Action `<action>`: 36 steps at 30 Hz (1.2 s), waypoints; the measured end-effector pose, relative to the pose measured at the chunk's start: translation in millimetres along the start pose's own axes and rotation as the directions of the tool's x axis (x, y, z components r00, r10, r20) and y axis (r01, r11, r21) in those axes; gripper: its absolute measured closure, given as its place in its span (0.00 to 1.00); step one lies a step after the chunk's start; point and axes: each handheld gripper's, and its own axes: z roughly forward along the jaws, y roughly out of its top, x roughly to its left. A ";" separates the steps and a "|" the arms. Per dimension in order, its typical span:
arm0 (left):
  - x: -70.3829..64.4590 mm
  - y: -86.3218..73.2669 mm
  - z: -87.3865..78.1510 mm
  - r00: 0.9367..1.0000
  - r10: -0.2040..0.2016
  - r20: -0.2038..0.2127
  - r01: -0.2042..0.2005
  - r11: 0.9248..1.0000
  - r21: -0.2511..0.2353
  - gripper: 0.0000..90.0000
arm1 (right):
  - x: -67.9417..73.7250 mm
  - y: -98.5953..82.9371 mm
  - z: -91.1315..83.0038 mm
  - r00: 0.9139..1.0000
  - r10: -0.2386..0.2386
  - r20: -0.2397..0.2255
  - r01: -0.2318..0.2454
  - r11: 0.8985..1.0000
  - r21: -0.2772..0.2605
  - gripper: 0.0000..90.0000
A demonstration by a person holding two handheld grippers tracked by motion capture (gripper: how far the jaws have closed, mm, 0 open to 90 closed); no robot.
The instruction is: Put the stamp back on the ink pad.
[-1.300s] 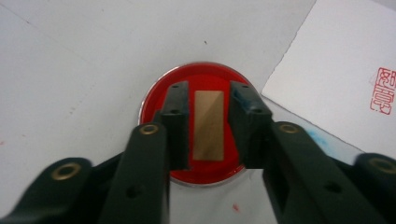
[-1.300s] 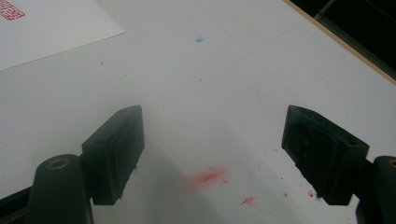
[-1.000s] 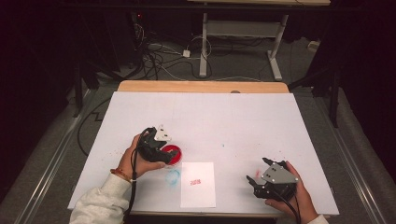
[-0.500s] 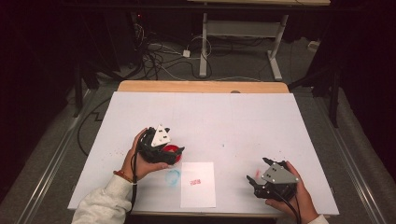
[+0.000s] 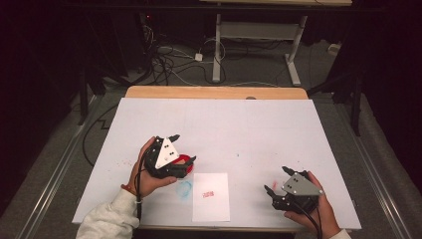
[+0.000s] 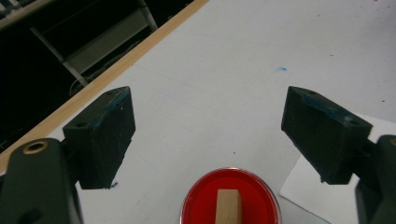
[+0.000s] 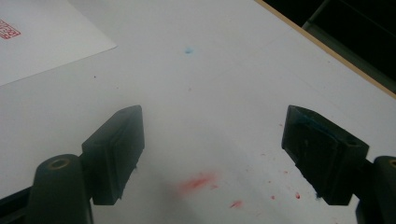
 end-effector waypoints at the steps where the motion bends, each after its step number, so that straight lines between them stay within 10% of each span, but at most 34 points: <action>1: -0.4 -0.8 -0.9 1.000 -0.002 -0.002 0.002 1.000 -0.001 0.19 | -0.1 0.1 -0.5 1.000 0.002 0.006 -0.002 1.000 -0.006 0.24; 36: -10.1 -41.9 -42.9 0.997 0.031 -0.077 -0.030 0.999 0.012 0.18 | -7.0 1.6 -10.7 0.998 0.054 0.045 -0.051 0.997 -0.063 0.20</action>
